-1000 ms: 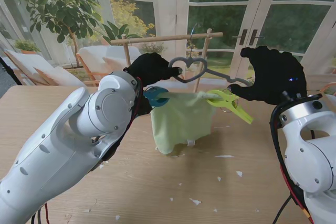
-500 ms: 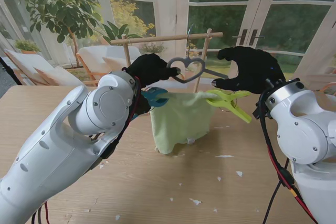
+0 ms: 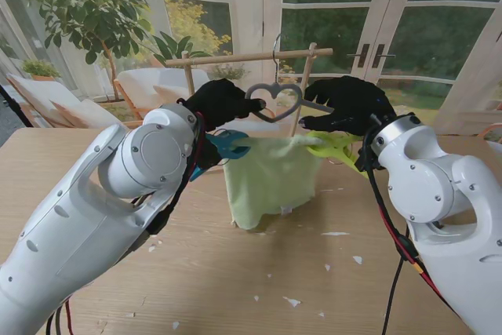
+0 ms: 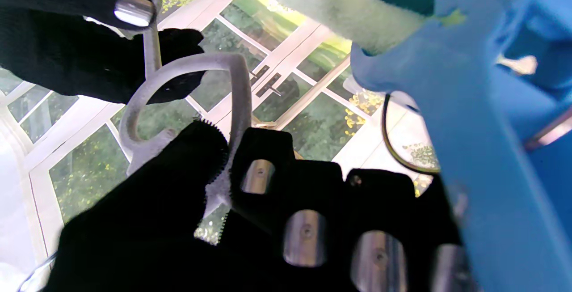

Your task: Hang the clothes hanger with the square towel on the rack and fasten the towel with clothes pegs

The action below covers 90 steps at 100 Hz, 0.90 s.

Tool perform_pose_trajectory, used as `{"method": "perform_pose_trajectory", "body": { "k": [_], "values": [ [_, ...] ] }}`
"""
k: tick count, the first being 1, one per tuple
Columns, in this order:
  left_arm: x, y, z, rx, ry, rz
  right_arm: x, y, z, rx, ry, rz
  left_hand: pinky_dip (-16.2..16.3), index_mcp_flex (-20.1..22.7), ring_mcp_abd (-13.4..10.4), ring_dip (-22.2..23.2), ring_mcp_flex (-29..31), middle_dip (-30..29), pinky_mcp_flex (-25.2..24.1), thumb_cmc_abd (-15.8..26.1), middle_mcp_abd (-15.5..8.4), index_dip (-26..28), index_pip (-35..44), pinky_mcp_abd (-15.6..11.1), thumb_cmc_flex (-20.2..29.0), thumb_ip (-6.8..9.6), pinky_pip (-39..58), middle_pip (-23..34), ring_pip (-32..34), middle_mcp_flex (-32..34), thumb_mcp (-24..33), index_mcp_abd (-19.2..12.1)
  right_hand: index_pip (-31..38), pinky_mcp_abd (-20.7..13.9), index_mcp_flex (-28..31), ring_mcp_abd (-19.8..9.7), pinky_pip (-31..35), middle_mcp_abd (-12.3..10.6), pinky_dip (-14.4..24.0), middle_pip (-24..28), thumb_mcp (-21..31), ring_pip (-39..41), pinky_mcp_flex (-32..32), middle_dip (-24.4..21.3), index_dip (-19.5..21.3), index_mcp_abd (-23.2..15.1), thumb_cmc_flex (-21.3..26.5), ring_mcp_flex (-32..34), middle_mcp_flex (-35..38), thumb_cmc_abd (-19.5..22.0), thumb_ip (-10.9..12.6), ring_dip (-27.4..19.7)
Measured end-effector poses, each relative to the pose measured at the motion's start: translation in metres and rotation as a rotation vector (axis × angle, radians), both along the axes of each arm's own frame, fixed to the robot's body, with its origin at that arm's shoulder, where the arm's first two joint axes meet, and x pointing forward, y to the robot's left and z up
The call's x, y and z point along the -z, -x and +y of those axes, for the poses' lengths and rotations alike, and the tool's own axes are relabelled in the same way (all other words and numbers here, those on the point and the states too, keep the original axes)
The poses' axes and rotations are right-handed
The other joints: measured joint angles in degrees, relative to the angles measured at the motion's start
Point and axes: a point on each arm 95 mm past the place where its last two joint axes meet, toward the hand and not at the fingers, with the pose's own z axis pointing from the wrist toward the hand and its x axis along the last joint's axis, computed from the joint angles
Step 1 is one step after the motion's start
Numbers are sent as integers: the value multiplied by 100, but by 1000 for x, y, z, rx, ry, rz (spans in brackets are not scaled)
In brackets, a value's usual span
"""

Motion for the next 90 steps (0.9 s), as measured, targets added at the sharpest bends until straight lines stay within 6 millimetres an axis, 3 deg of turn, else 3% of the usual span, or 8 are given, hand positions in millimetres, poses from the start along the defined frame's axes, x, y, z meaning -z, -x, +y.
{"method": "perform_pose_trajectory", "body": {
  "k": [13,30,53,68,84,90],
  "values": [
    [1,-2,2,6,3,-10,9,-9,10,-10,-3,-12,0,0,0,0,0,0,0,0,0,0,0,0,0,0,0,0,1,0,1,0,548,-64,140,-2,599,-58,0,693,-48,1096,245,674,553,-182,4,143,72,137,0,636],
    [6,-4,5,2,7,2,14,-12,23,-43,-61,-7,0,0,0,0,0,0,0,0,0,0,0,0,-1,0,0,0,1,0,3,0,1146,-66,265,-2,1314,-67,0,1422,-74,2516,322,1448,1176,-352,-404,147,119,282,0,1315],
    [9,-3,2,5,3,5,15,-14,33,-60,-110,-10,0,0,0,0,0,0,0,0,0,0,1,0,-3,0,0,0,1,0,5,0,2258,-138,480,-2,2933,-135,0,2626,-34,4434,577,2625,2048,-572,-532,230,270,481,0,2252],
    [9,-2,-1,5,1,-1,16,-16,35,-53,-170,-37,-18,0,0,0,0,0,0,0,-20,0,27,0,-88,0,0,10,1,0,51,-46,3120,-209,1312,-46,4240,-194,0,3655,-415,5501,1145,3316,2625,-761,-275,1003,1160,903,0,2829],
    [7,-1,-4,8,15,-1,20,-18,37,-38,-240,-53,-152,0,0,0,0,0,0,1,-23,0,30,0,-122,8,2,13,1,0,71,-51,3703,5,2346,-87,5122,-262,0,4316,-581,6338,2100,3768,3048,-765,-83,2070,2276,838,0,3172],
    [7,-1,-5,6,19,-2,21,-19,38,-26,-250,-77,-206,0,0,-1,0,0,0,5,-23,1,30,0,-150,147,2,13,1,0,76,-50,3935,82,2735,-87,5335,-279,0,4409,-492,6537,2515,3879,3184,-765,-203,2436,2646,732,0,3160]
  ]
}}
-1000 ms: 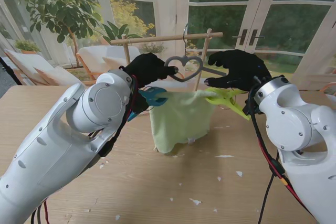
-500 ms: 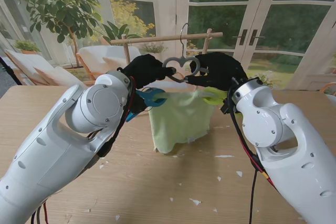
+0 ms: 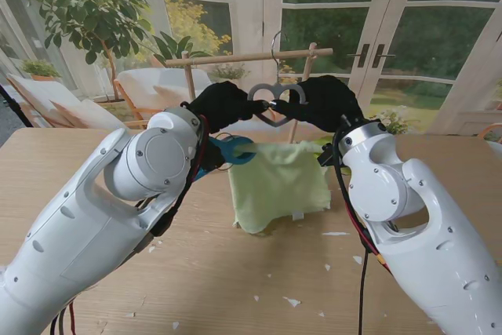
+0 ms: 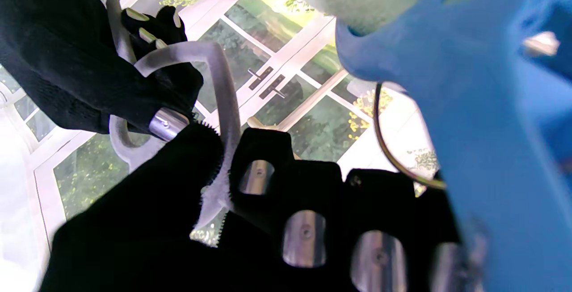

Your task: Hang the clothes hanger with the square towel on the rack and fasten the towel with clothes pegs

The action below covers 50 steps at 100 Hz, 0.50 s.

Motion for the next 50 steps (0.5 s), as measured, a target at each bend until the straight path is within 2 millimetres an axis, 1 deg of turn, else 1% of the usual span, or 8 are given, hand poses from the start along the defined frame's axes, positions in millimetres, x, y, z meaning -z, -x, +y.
{"method": "perform_pose_trajectory", "body": {
  "k": [16,22,27,32,36,42,47,50],
  "values": [
    [-1,-1,0,-12,4,-4,4,-2,1,13,-20,-13,-324,-120,0,-224,0,-1,1,2,-2,3,-14,0,-3,27,1,-106,5,0,42,-7,356,142,591,7,228,-17,-8,66,232,222,1034,160,277,0,-200,472,524,-78,116,5],
    [0,-1,-1,-16,4,-6,5,-2,2,15,-23,-13,-734,-272,41,-293,0,-2,1,1,-4,-21,-140,11,-16,-75,1,-424,-82,0,39,-8,427,155,686,5,233,-20,-8,73,401,222,1510,200,339,-8,-230,560,602,-72,477,335],
    [0,0,-2,-17,6,-9,6,-3,1,20,-28,-17,-1291,-546,219,-294,3,56,1,-3,41,-158,-353,138,-16,-75,1,-899,-489,-94,23,53,471,156,755,-33,245,-74,-8,75,684,222,1744,230,355,-69,-159,635,712,31,870,619],
    [0,0,-3,-17,8,-10,6,-3,1,27,-32,-23,-1753,-945,669,-110,-110,50,-56,-5,180,-428,-720,642,-16,-75,-3,-1581,-1265,-378,2,201,481,150,810,-53,253,-89,-8,76,728,222,1839,268,400,-95,-160,643,736,91,872,866],
    [-1,0,-4,-15,10,-10,7,-3,1,31,-34,-25,-1809,-1345,1040,119,-518,-38,-526,-15,357,-725,-1038,943,-1,-75,-259,-2161,-2041,-737,-11,381,481,125,836,-70,257,-105,-8,78,729,222,1850,299,425,-120,-160,655,769,93,872,1019],
    [-1,1,-4,-12,14,-6,8,-3,0,38,-35,-20,-1419,-2076,1525,230,-1524,-416,-1881,-145,659,-1349,-1697,1131,198,-127,-1337,-3147,-3386,-1492,-107,581,482,81,863,-106,260,-134,-8,82,729,222,1855,339,428,-149,-161,656,774,96,872,1226],
    [-1,1,-4,-10,18,-2,8,-3,0,47,-40,-11,-1238,-2584,1734,66,-2388,-979,-3052,-192,854,-2143,-2452,1138,209,-153,-2385,-4112,-4513,-2190,-127,843,482,56,879,-117,261,-141,-8,83,729,222,1884,356,428,-157,-161,658,782,99,872,1324],
    [-1,1,-4,-8,20,-2,9,-3,-1,56,-44,-5,-1423,-2855,1768,-188,-2863,-1406,-3711,-193,935,-2735,-2969,1141,132,-155,-2914,-4687,-5174,-2600,-124,1020,482,29,881,-129,262,-149,-8,84,729,222,1897,362,429,-163,-161,661,799,99,872,1375]
  ]
}}
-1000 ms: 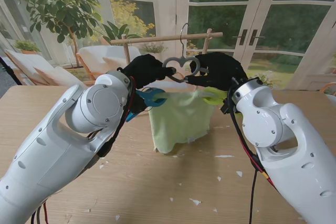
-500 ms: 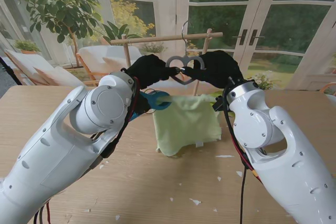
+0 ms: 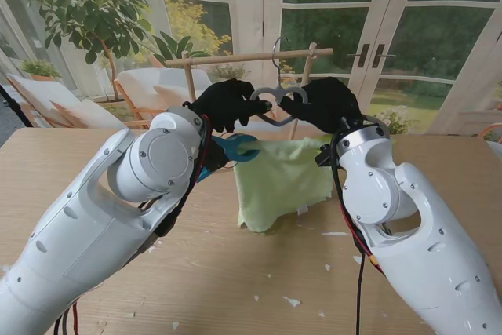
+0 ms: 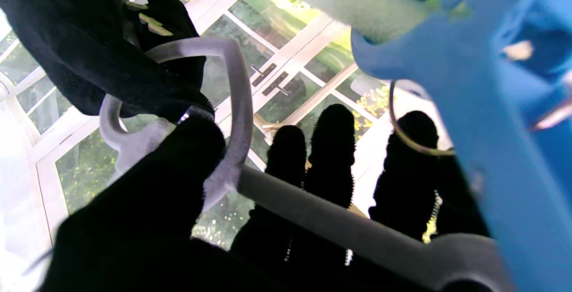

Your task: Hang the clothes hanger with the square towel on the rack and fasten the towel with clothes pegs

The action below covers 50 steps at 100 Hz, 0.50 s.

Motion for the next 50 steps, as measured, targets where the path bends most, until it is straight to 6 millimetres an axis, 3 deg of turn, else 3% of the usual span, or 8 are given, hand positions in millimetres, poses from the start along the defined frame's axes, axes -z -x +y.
{"method": "perform_pose_trajectory", "body": {
  "k": [9,20,28,36,44,50],
  "values": [
    [-1,1,2,16,11,-11,1,-1,0,26,-14,22,-1333,-812,-55,-884,-1411,-1325,-1531,-1,108,-1830,-1442,-14,-110,-8,-1337,-1466,-1740,-1301,48,297,4,-5,12,-2,1,-1,0,1,0,-5,1,9,5,-14,0,3,12,0,0,84],
    [-3,4,7,54,6,-35,2,-4,1,49,-24,32,-2025,-1405,-471,-1679,-2506,-2165,-2433,-25,110,-2983,-2497,-594,-382,-8,-2844,-2306,-3018,-2433,43,340,4,-11,15,-3,1,-1,0,1,0,-9,2,9,5,-14,0,4,13,0,0,88],
    [-6,5,15,48,5,-61,3,-8,2,64,-28,45,-2100,-1523,-657,-1971,-2898,-2492,-2678,-26,110,-3313,-2812,-834,-449,-8,-3748,-2617,-3581,-2845,34,330,4,-15,16,-4,1,-1,0,2,0,-9,3,10,5,-15,0,4,13,0,0,91],
    [-8,5,25,30,20,-88,5,-14,2,77,-32,65,-2033,-1523,-710,-2042,-2964,-2621,-2720,-26,110,-3462,-2966,-900,-449,-8,-4412,-2715,-3832,-2911,45,289,4,-15,16,-4,2,-1,0,2,0,-10,4,10,5,-15,0,4,13,0,0,113],
    [-9,7,36,11,17,-97,7,-22,2,90,-33,89,-1776,-1516,-747,-2042,-3025,-2641,-2713,-26,110,-3552,-3043,-923,-449,-8,-4957,-2758,-4012,-2913,45,264,4,-16,16,-5,2,-2,0,2,0,-12,4,10,5,-15,0,4,14,0,0,134],
    [-11,9,45,9,-5,-97,10,-27,3,106,-38,115,-1383,-1511,-791,-2043,-3029,-2649,-2629,-26,110,-3590,-3062,-968,-440,-8,-5475,-2767,-4136,-2914,30,234,4,-17,16,-6,2,-2,0,2,0,-12,4,10,5,-15,0,4,14,0,0,141]
  ]
}}
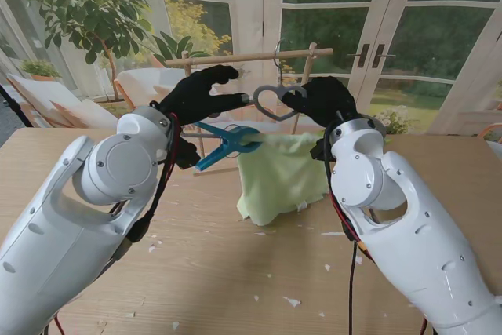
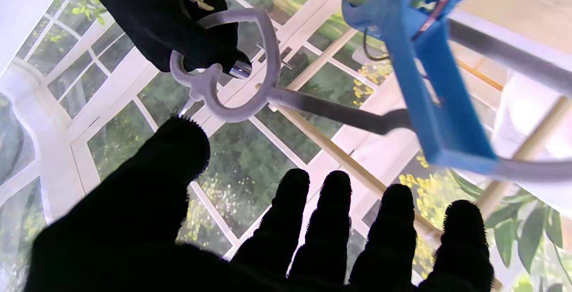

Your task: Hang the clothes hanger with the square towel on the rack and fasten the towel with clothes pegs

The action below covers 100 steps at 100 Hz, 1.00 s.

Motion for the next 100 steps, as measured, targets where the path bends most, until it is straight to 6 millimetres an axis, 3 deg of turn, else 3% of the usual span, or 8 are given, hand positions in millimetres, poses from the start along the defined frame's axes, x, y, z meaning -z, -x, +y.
{"method": "perform_pose_trajectory", "body": {
  "k": [15,39,69,100],
  "values": [
    [1,9,22,-9,-71,-83,6,-12,5,63,-31,93,225,151,-27,0,-1,0,51,4,0,-3,-56,-18,165,0,-336,-1,-90,0,-6,-55,0,-2,0,-1,1,0,0,0,0,-2,0,0,2,0,0,0,0,0,0,58],
    [27,31,48,-15,-102,-118,12,-30,20,117,-67,188,259,299,-35,-10,-69,0,-5,4,0,-18,-59,-24,221,0,-488,-2,-158,99,-4,-60,0,-5,0,-2,3,0,0,0,0,-3,1,0,9,35,12,0,1,0,0,83],
    [56,54,54,26,-194,-123,16,-55,32,148,-49,280,134,581,-34,-206,-69,-323,-11,174,0,-280,-492,-27,289,0,-717,-352,-166,207,-395,-65,0,-8,-7,-2,3,0,0,1,0,-3,1,0,12,48,65,0,1,0,1,84],
    [67,67,52,133,-81,-233,21,-75,28,138,-62,361,-88,798,-118,-280,-134,-398,-12,158,36,-341,-563,-156,283,0,-778,-413,-236,502,-53,-172,0,-18,-8,-4,4,0,0,2,0,-3,1,0,58,61,67,0,1,0,1,126]
  ]
}}
